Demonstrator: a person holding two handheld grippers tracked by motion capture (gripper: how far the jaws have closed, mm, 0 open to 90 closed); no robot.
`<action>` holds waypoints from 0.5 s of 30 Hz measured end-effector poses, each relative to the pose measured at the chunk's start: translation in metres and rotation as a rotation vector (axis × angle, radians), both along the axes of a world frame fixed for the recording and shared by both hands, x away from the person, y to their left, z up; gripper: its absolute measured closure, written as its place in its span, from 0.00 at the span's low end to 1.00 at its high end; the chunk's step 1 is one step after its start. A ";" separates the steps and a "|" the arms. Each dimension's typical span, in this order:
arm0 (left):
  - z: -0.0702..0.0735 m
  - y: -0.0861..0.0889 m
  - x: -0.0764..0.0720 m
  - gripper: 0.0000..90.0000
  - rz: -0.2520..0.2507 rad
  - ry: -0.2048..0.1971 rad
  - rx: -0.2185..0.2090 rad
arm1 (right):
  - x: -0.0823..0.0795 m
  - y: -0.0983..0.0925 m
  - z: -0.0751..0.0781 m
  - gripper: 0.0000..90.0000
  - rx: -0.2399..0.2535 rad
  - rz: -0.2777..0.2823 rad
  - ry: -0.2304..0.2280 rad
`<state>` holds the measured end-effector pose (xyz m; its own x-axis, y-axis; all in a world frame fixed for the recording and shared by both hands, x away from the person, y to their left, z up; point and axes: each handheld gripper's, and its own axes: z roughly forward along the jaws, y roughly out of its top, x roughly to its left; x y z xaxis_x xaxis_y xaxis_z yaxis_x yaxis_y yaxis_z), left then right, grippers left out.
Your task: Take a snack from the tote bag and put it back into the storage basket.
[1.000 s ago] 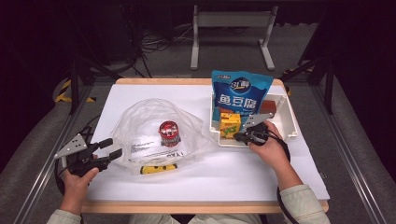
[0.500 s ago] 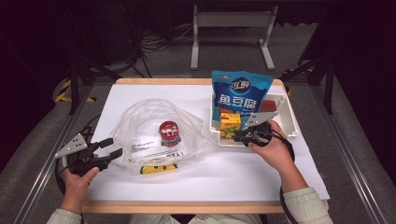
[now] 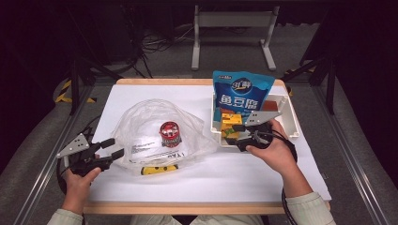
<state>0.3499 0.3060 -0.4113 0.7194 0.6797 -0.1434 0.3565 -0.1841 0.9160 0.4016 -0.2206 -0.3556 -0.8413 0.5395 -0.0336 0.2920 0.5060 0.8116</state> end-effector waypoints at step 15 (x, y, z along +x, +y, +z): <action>0.001 -0.001 0.000 0.41 -0.002 -0.006 0.003 | -0.005 0.034 0.027 0.31 0.048 0.087 -0.008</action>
